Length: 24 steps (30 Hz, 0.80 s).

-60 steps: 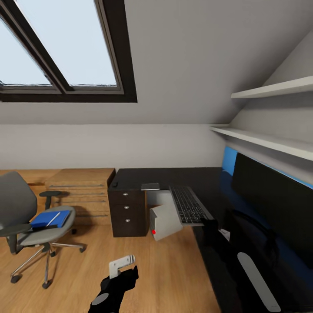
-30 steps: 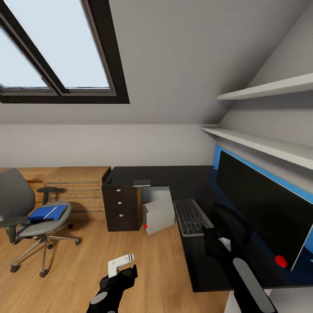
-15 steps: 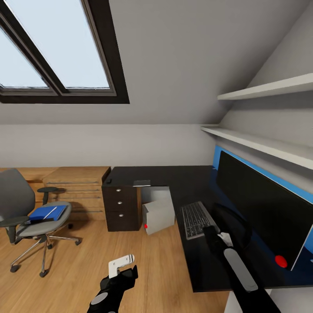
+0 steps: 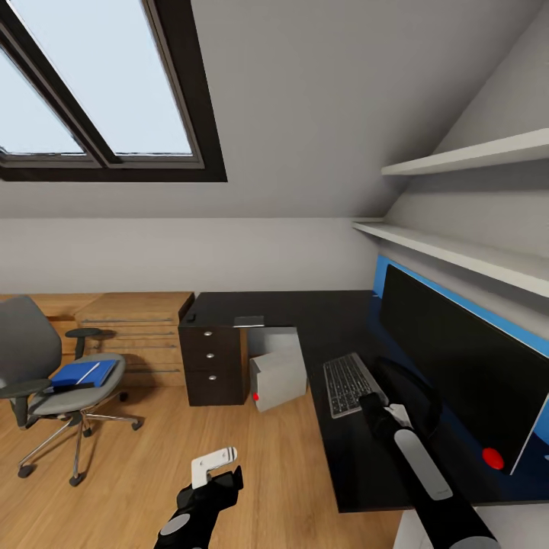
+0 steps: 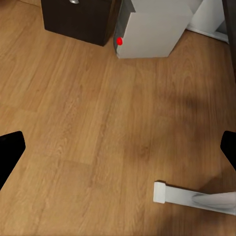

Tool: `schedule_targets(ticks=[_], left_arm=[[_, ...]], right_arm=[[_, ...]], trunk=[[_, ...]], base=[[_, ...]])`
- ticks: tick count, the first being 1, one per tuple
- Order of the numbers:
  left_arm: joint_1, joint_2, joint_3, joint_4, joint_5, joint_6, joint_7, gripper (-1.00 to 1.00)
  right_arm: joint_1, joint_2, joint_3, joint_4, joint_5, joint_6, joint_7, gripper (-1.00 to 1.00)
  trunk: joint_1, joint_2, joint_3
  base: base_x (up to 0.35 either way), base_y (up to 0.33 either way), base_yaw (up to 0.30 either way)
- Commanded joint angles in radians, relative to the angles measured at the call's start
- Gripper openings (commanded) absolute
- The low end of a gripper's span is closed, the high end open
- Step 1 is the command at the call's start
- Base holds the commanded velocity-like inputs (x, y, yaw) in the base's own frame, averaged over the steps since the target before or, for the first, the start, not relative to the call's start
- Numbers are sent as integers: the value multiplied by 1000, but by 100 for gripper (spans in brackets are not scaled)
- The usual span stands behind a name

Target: In the bedroom, organize the workspace by keeping the computer under the desk, ensuring the monitor is on the desk, placing the keyboard on the desk next to the monitor, placing the mouse on the desk next to the keyboard, moving the folder from the swivel chair onto the desk next to the mouse, stacking the notebook on top of the folder with the pen on top of the notebook, and positioning the swivel chair next to the desk.

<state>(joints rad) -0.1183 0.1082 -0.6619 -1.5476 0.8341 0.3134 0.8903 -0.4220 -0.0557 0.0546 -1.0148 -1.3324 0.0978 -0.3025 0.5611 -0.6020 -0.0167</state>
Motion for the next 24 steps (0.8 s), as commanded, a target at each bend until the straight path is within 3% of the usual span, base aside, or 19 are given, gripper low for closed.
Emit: schedule_targets(ticks=[1, 5, 9, 14, 18, 24], left_arm=[[-1, 1, -2, -2, 3, 4, 7, 100], [-1, 1, -2, -2, 1, 4, 7, 100], [-1, 1, -2, -2, 1, 4, 7, 100], [-2, 1, -2, -2, 1, 4, 7, 100], [-1, 1, -2, -2, 0, 4, 7, 100], [-2, 1, -9, -2, 0, 3, 6, 100]], right_arm=[[-1, -2, 2, -1, -8, 2, -4, -100], [-1, -6, -20, -1, -28, 6, -4, -100], [-1, -8, -55, -1, -101, 24, -6, -100], [-1, -9, -89, -1, -163, 132, 12, -100], [-1, -9, -95, -1, -169, 144, 15, -100], [-1, -6, -95, -1, -231, 145, 16, -100]], trunk=[[0, -2, -2], [0, -2, -2], [0, -2, -2], [0, -2, -2], [0, -2, -2], [0, -2, -2]], base=[[0, 0, 0], [0, 0, 0], [0, 0, 0], [0, 0, 0], [0, 0, 0], [92, 0, 0]])
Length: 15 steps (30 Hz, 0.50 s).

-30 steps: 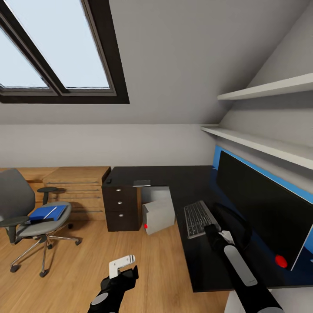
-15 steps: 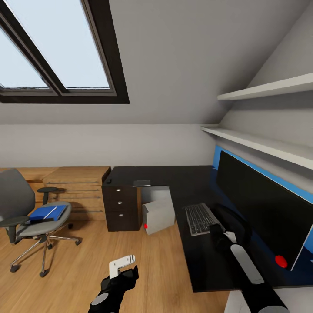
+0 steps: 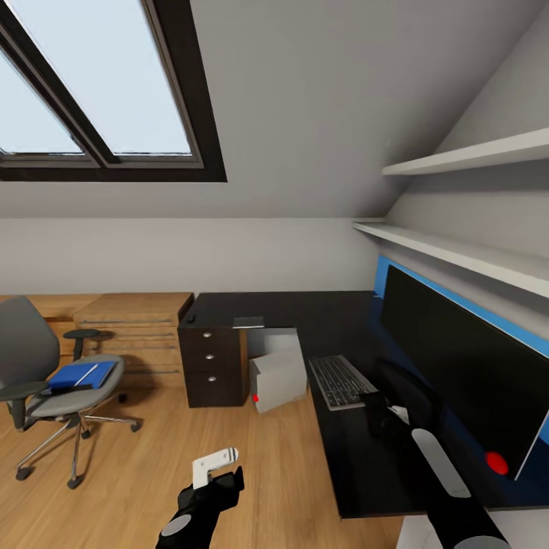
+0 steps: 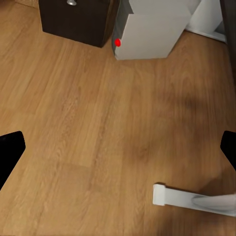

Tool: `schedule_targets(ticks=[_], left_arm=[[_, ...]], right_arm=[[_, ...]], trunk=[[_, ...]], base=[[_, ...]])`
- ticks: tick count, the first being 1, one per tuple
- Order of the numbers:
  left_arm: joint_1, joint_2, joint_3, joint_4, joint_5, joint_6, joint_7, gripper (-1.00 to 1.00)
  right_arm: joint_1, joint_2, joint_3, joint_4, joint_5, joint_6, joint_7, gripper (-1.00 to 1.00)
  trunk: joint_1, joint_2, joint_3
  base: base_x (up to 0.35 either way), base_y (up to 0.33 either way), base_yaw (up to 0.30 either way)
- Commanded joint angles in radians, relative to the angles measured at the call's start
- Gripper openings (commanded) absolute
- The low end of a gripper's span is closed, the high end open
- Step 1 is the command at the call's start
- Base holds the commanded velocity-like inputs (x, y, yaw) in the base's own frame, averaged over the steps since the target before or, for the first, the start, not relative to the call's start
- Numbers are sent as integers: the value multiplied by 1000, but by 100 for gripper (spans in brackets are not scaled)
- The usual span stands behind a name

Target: In the bedroom, organize the workspace by keeping the computer under the desk, ensuring the monitor is on the desk, placing the keyboard on the desk next to the monitor, placing the mouse on the desk next to the keyboard, moving the folder from the swivel chair onto the desk next to the mouse, stacking the notebook on top of the folder with the pen on top of the notebook, and positioning the swivel chair next to the desk.

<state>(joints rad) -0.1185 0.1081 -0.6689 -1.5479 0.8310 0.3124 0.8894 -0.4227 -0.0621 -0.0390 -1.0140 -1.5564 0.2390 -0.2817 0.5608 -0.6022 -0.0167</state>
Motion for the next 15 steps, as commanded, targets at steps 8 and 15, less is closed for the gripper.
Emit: schedule_targets(ticks=[8, 15], left_arm=[[-1, 2, -15, -1, 3, 4, 8, 100], [-1, 1, -16, -1, 3, 4, 8, 100]], right_arm=[[-1, 3, -3, -1, -19, -12, -4, -100], [-1, 4, -4, 0, -18, -17, -5, -100]], trunk=[[1, -1, -2], [1, -1, -2]], base=[[126, 0, 0], [9, -55, 0]])
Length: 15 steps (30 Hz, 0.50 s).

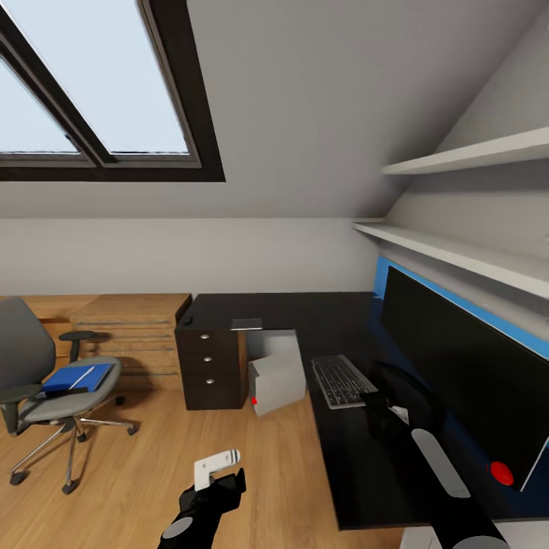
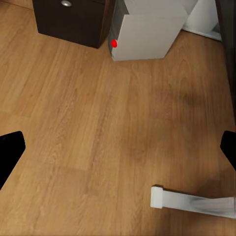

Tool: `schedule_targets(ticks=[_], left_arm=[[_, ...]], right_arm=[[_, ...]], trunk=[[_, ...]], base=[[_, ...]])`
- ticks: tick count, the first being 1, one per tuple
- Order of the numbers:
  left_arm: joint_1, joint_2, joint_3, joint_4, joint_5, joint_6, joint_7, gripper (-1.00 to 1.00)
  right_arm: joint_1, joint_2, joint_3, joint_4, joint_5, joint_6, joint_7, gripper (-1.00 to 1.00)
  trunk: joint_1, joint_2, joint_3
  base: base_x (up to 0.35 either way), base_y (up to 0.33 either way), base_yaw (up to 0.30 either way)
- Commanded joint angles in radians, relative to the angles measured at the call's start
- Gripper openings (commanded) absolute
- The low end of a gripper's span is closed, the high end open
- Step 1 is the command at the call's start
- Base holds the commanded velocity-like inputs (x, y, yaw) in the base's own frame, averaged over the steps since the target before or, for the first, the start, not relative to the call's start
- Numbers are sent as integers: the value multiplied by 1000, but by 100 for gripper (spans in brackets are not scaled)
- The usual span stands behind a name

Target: In the bedroom, organize the workspace by keeping the computer under the desk, ensuring the monitor is on the desk, placing the keyboard on the desk next to the monitor, placing the mouse on the desk next to the keyboard, moving the folder from the swivel chair onto the desk next to the mouse, stacking the notebook on top of the folder with the pen on top of the notebook, and positioning the swivel chair next to the desk.

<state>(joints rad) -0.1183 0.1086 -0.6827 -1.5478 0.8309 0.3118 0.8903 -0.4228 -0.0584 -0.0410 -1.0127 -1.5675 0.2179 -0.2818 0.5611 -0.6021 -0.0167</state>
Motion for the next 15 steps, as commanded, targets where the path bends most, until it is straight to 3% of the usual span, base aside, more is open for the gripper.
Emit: schedule_targets(ticks=[1, 5, 10, 15], left_arm=[[-1, 1, -2, -1, 4, 4, 7, 100], [-1, 1, -1, -1, 3, 5, 7, 100], [-1, 2, -1, -1, 2, 4, 7, 100], [-1, 2, -1, -1, 2, 4, 7, 100]], right_arm=[[-1, 0, -2, -1, -7, 3, -5, -100], [-1, 1, -2, 0, -6, -12, -6, -100], [-1, 9, 2, 2, -8, -114, -8, -100], [-1, 17, 3, 2, -8, -143, -9, -100]], trunk=[[0, -2, -2], [0, -2, -2], [0, -2, -2], [0, -2, -2]], base=[[1, -226, 0], [1, -112, 0], [0, -21, 0], [0, -3, 0]])
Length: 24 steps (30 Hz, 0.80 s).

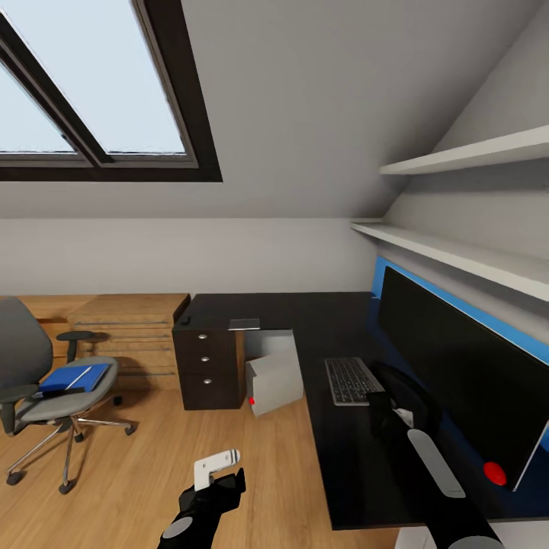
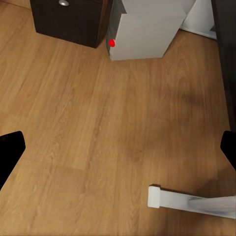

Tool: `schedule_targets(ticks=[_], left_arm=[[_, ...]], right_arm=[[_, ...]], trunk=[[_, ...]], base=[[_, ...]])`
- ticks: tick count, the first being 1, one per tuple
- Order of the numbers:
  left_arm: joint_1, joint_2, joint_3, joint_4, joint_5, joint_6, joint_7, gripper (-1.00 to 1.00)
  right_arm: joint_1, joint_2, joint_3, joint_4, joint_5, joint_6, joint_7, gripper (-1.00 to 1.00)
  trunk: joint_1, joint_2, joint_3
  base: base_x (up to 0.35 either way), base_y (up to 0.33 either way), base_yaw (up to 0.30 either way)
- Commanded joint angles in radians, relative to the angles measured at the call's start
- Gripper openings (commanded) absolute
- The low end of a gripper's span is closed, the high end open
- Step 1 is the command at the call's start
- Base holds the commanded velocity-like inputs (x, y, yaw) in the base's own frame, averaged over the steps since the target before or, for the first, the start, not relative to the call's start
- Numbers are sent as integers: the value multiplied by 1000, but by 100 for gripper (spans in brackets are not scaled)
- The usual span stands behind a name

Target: In the bedroom, organize the workspace by keeping the computer under the desk, ensuring the monitor is on the desk, placing the keyboard on the desk next to the monitor, placing the mouse on the desk next to the keyboard, moving the folder from the swivel chair onto the desk next to the mouse, stacking the notebook on top of the folder with the pen on top of the notebook, and positioning the swivel chair next to the desk.

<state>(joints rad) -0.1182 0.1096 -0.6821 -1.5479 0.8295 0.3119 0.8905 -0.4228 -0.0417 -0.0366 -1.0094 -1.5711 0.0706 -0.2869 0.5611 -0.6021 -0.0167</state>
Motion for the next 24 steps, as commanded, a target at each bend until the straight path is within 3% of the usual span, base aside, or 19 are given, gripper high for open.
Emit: schedule_targets(ticks=[1, 10, 16, 24], left_arm=[[-1, 1, -2, -1, 4, 4, 7, 100], [-2, 1, -1, -1, 3, 4, 7, 100], [-2, 1, -2, -1, 4, 4, 7, 100], [-1, 1, 1, -1, 3, 4, 9, 100]], right_arm=[[-1, 1, -2, -2, -4, 2, -4, -100], [-1, 3, 1, -2, -4, -1, -5, -100], [-1, 3, 2, -2, -4, 1, -6, -100], [-1, 2, 2, -2, -4, 2, -6, -100]], trunk=[[0, -2, -2], [0, -2, -2], [0, -2, -2], [0, -2, -2]], base=[[0, 0, 0], [5, 0, 0], [232, 0, 0], [43, 0, 0]])
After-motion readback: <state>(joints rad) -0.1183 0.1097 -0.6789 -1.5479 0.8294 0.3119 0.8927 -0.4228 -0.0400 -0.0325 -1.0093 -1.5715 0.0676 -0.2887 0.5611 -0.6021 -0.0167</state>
